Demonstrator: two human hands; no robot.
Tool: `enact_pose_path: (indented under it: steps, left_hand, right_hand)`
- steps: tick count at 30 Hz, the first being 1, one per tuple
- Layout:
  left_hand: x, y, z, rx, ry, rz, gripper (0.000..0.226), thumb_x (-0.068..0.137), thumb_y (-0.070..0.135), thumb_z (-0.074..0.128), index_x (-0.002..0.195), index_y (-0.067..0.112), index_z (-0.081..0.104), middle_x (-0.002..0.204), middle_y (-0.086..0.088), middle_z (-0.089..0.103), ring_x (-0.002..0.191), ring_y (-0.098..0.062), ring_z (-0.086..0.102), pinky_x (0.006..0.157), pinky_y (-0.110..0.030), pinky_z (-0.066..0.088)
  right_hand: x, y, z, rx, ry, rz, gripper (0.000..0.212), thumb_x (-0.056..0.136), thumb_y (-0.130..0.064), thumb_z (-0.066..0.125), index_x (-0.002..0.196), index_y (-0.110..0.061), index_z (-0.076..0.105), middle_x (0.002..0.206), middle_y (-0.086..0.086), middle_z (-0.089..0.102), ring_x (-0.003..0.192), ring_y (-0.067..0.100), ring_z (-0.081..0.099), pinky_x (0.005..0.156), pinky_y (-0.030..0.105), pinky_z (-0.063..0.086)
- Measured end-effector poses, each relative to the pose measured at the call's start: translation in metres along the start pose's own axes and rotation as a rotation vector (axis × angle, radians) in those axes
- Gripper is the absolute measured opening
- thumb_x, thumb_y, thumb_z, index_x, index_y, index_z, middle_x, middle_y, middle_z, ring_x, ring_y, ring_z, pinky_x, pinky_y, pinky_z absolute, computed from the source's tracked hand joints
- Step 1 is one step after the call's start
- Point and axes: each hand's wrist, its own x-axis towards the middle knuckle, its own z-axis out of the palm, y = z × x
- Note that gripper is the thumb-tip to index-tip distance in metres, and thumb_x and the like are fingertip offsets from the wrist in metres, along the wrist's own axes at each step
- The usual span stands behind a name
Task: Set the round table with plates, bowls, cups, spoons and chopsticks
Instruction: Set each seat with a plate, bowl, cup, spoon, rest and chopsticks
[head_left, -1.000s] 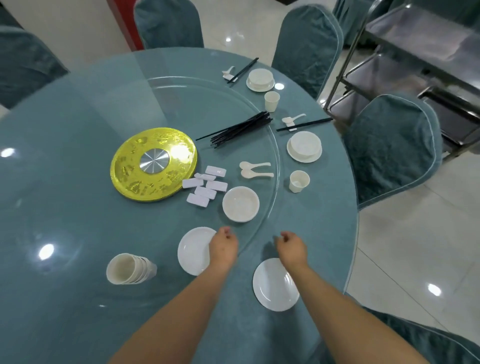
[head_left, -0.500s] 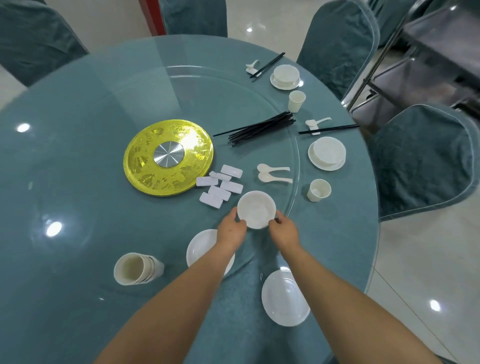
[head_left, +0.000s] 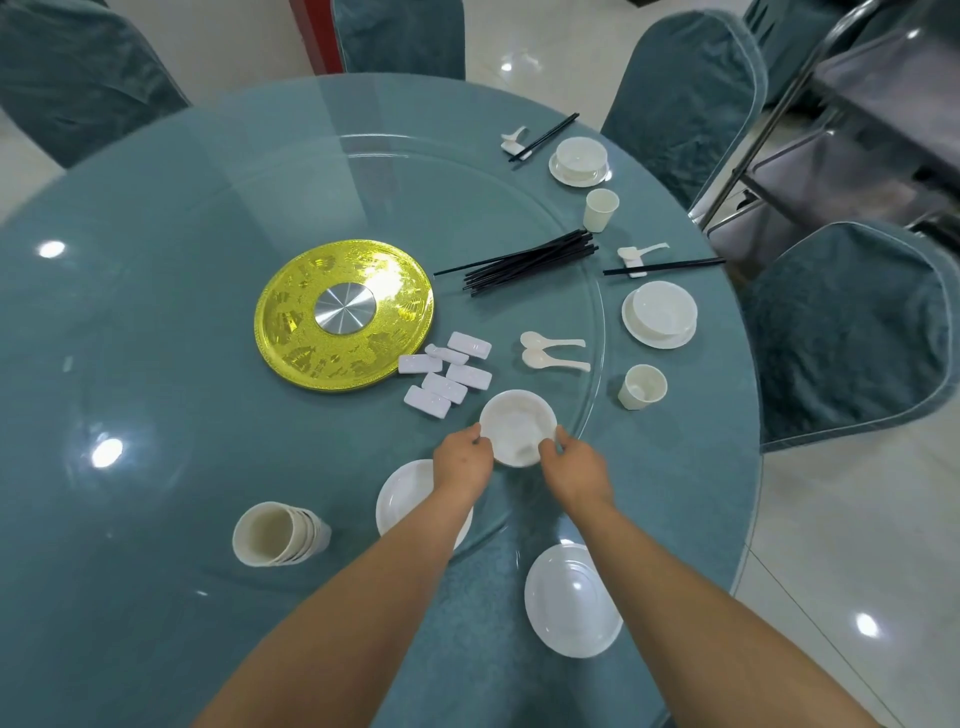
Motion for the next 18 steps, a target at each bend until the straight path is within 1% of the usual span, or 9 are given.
enact_pose_path:
  steps: [3,4,6,8,10,11,13,15,18]
  left_hand:
    - [0.001,-0.003,-0.001,-0.019,0.015,0.014,0.047,0.093,0.018,0.042,0.138,0.019,0.055,0.137,0.002,0.059,0.086,-0.016,0.063,0.065,-0.018,0.043]
    - [0.001,-0.004,-0.001,-0.019,0.023,0.025,0.047,0.093,0.018,0.042,0.137,0.019,0.056,0.136,0.002,0.059,0.082,-0.015,0.062,0.061,-0.017,0.042]
    - [0.001,-0.004,-0.003,-0.027,0.042,0.036,0.045,0.092,0.017,0.043,0.134,0.020,0.060,0.133,0.002,0.062,0.091,-0.018,0.064,0.068,-0.019,0.045]
    - [0.001,-0.003,-0.003,-0.046,0.062,0.053,0.039,0.090,0.017,0.044,0.119,0.024,0.070,0.116,0.001,0.070,0.096,-0.024,0.063,0.076,-0.025,0.046]
    - [0.001,-0.003,-0.002,-0.070,0.113,0.086,0.022,0.089,0.017,0.047,0.088,0.028,0.066,0.085,0.003,0.063,0.081,-0.022,0.055,0.072,-0.027,0.040]
    - [0.000,-0.003,-0.002,-0.098,0.144,0.088,0.016,0.089,0.019,0.050,0.086,0.029,0.062,0.079,0.007,0.058,0.078,-0.018,0.052,0.071,-0.026,0.038]
    - [-0.003,-0.003,-0.004,-0.178,0.184,0.060,0.008,0.089,0.026,0.058,0.092,0.022,0.064,0.078,0.013,0.059,0.079,-0.015,0.056,0.072,-0.026,0.040]
    - [-0.007,-0.004,-0.006,-0.219,0.187,0.045,0.008,0.086,0.027,0.063,0.090,0.020,0.060,0.078,0.014,0.060,0.081,-0.016,0.060,0.071,-0.028,0.043]
    - [-0.016,-0.008,-0.008,-0.262,0.135,0.036,0.011,0.086,0.023,0.063,0.095,0.017,0.060,0.089,0.004,0.067,0.086,-0.025,0.066,0.079,-0.035,0.052]
  right_hand:
    - [-0.001,-0.003,0.001,-0.058,0.024,-0.012,0.037,0.093,-0.041,0.036,0.109,-0.019,0.060,0.100,0.009,0.065,0.090,0.030,0.056,0.075,0.036,0.048]
    - [-0.001,-0.003,0.001,-0.084,0.033,-0.020,0.040,0.094,-0.042,0.035,0.114,-0.018,0.060,0.106,0.011,0.064,0.095,0.032,0.058,0.077,0.036,0.047]
    - [-0.001,-0.003,0.001,-0.129,0.051,-0.038,0.043,0.095,-0.042,0.033,0.119,-0.017,0.058,0.112,0.012,0.062,0.103,0.034,0.058,0.082,0.039,0.048]
    - [-0.002,-0.004,0.000,-0.099,0.108,-0.066,0.039,0.097,-0.038,0.036,0.116,-0.014,0.060,0.109,0.012,0.062,0.101,0.034,0.058,0.081,0.038,0.047]
    - [-0.002,-0.005,0.000,0.053,0.187,-0.108,0.029,0.097,-0.030,0.043,0.093,-0.012,0.065,0.088,0.007,0.062,0.085,0.031,0.057,0.069,0.033,0.044]
    - [-0.003,-0.006,0.000,0.160,0.211,-0.109,0.027,0.096,-0.026,0.046,0.078,-0.014,0.062,0.075,0.002,0.058,0.075,0.027,0.055,0.060,0.030,0.040]
    - [-0.007,-0.010,-0.002,0.345,0.238,-0.065,0.024,0.093,-0.022,0.053,0.071,-0.019,0.059,0.067,-0.006,0.057,0.068,0.019,0.053,0.056,0.026,0.037]
    - [-0.011,-0.011,-0.004,0.459,0.237,0.007,0.012,0.091,-0.022,0.059,0.081,-0.020,0.064,0.073,-0.008,0.062,0.071,0.014,0.057,0.063,0.024,0.039]
    - [-0.021,-0.006,-0.005,0.544,0.198,0.040,0.006,0.090,-0.021,0.060,0.086,-0.023,0.065,0.077,-0.010,0.064,0.074,0.010,0.059,0.063,0.021,0.041]
